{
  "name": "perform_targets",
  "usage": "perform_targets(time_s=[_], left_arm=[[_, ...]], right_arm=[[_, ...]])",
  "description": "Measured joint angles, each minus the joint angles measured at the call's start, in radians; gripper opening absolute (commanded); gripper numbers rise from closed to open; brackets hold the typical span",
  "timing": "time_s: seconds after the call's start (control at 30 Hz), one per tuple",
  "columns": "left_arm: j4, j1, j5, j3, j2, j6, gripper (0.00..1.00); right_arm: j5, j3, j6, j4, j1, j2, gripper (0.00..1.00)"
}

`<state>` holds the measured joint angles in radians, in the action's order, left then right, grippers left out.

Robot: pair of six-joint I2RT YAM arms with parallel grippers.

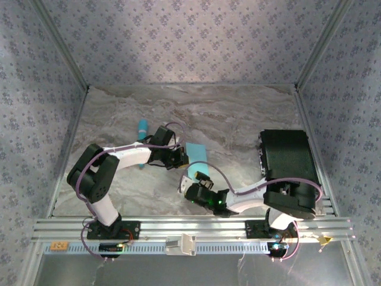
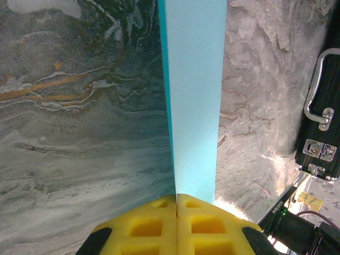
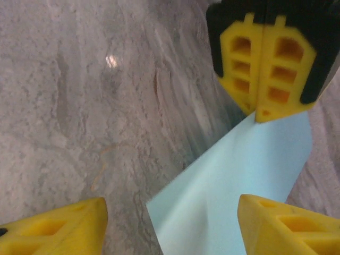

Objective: Fold a paper plane with a square sheet of paper (pick it up from the middle)
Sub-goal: Third fold the triangle at the center of the table.

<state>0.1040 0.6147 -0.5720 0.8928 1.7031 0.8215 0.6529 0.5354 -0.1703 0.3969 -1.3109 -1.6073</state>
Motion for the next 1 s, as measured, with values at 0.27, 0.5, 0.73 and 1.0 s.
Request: perform_targets(time_s=[0.27, 0.5, 0.73, 1.0], left_arm=[[-0.001, 0.000, -0.002, 0.000, 0.000, 0.000, 0.05], [-0.002, 0.000, -0.004, 0.000, 0.000, 0.000, 0.05], [-0.003, 0.000, -0.004, 0.000, 0.000, 0.001, 0.05], [-0.003, 0.000, -0.004, 0.000, 0.000, 0.003, 0.05]], right_arm=[[0.051, 0.005, -0.003, 0.034, -0.003, -0.008, 0.49], [0.050, -0.015, 0.017, 0.019, -0.003, 0.023, 0.34], [0.047, -0.016, 0.031, 0.003, -0.003, 0.043, 0.27], [0.046, -0.016, 0.039, -0.007, -0.003, 0.043, 0.19]])
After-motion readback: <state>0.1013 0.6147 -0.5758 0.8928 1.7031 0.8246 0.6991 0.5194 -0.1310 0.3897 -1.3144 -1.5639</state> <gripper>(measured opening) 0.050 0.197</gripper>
